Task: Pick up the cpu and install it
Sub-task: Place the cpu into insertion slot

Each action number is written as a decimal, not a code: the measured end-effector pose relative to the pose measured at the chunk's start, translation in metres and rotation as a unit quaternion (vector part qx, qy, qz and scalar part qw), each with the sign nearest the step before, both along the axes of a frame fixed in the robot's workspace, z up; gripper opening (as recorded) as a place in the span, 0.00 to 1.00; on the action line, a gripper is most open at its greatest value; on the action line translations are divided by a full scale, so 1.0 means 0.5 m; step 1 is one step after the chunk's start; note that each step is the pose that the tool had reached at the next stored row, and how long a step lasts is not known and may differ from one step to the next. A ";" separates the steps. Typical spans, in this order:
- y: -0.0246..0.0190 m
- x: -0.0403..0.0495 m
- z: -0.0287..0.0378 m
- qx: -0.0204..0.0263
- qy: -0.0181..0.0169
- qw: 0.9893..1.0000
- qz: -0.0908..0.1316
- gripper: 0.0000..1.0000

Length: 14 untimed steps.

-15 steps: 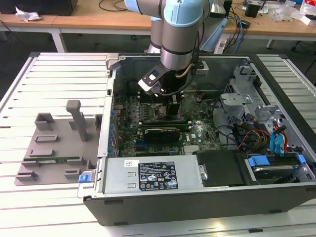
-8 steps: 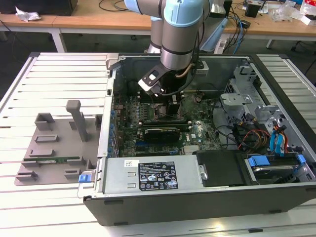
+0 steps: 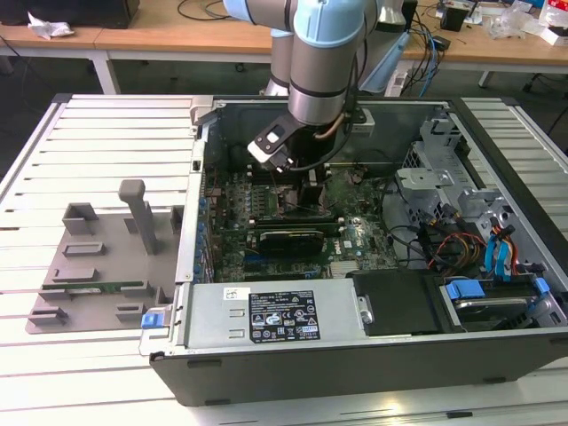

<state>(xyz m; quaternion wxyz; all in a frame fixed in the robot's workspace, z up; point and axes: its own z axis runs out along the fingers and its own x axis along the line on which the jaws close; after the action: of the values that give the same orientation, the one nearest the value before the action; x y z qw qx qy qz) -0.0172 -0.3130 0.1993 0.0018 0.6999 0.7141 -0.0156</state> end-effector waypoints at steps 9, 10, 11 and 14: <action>-0.0029 0.000 0.009 0.001 0.000 1.000 -0.001 0.62; -0.0029 0.000 0.019 0.005 0.000 1.000 -0.001 0.62; -0.0026 0.000 0.029 0.005 0.000 1.000 -0.001 0.62; -0.0002 0.000 0.046 0.005 0.000 1.000 -0.001 0.62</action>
<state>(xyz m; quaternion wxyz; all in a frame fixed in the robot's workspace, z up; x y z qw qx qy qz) -0.0172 -0.3131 0.2222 -0.0019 0.7005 0.7136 -0.0119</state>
